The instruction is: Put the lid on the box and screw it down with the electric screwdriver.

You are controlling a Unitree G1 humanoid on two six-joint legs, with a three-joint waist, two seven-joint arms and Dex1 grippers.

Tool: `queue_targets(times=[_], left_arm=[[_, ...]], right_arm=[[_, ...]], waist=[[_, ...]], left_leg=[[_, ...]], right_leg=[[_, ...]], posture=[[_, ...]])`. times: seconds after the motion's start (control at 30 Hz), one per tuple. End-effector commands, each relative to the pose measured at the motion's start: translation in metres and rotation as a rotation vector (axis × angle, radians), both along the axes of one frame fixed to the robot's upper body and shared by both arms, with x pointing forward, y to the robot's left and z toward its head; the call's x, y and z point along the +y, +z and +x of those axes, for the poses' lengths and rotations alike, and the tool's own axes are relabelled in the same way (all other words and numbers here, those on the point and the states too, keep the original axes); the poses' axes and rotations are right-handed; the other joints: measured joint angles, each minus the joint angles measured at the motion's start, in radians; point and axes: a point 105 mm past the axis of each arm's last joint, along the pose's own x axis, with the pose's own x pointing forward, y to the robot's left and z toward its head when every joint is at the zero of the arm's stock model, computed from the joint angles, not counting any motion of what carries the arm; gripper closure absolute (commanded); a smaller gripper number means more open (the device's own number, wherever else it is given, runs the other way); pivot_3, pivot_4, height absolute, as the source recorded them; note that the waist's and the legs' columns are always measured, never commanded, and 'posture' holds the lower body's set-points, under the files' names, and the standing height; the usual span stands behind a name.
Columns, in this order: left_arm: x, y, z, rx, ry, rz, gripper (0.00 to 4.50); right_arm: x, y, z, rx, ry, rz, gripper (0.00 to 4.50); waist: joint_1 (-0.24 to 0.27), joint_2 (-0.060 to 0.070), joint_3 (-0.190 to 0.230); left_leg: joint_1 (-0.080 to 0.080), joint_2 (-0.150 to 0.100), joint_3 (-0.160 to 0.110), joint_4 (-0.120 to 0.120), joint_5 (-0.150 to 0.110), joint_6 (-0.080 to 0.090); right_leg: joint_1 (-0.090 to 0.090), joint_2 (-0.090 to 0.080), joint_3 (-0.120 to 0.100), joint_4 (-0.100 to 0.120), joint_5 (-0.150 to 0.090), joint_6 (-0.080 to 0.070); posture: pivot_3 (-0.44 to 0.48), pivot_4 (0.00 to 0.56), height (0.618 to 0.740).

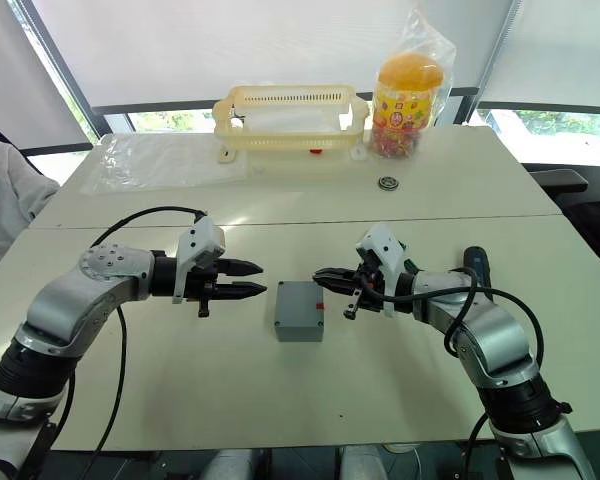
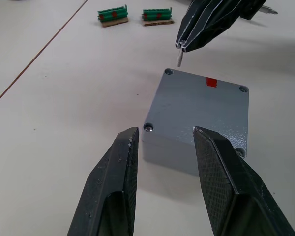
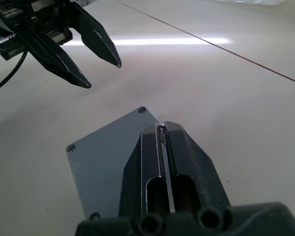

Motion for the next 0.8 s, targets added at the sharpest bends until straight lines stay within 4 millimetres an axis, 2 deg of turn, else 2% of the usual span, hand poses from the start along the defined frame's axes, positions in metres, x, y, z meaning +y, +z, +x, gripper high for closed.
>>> queue_targets(times=[0.03, 0.8], left_arm=[[-0.002, 0.005, -0.003, -0.035, -0.012, 0.001, 2.75], [-0.003, 0.004, -0.003, -0.035, -0.011, 0.001, 2.75]], right_arm=[[0.0, 0.006, 0.001, -0.042, 0.009, -0.008, 4.46], [-0.002, -0.007, 0.009, -0.022, -0.002, -0.031, 4.46]], waist=[[0.0, 0.0, 0.0], [0.0, 0.0, 0.0]], left_leg=[[0.0, 0.0, 0.0, 0.0, 0.0, 0.0], [0.0, 0.0, 0.0, 0.0, 0.0, 0.0]], right_leg=[[0.0, 0.0, 0.0, 0.0, 0.0, 0.0], [0.0, 0.0, 0.0, 0.0, 0.0, 0.0]], posture=[[0.0, 0.15, 0.74], [0.0, 0.15, 0.74]])
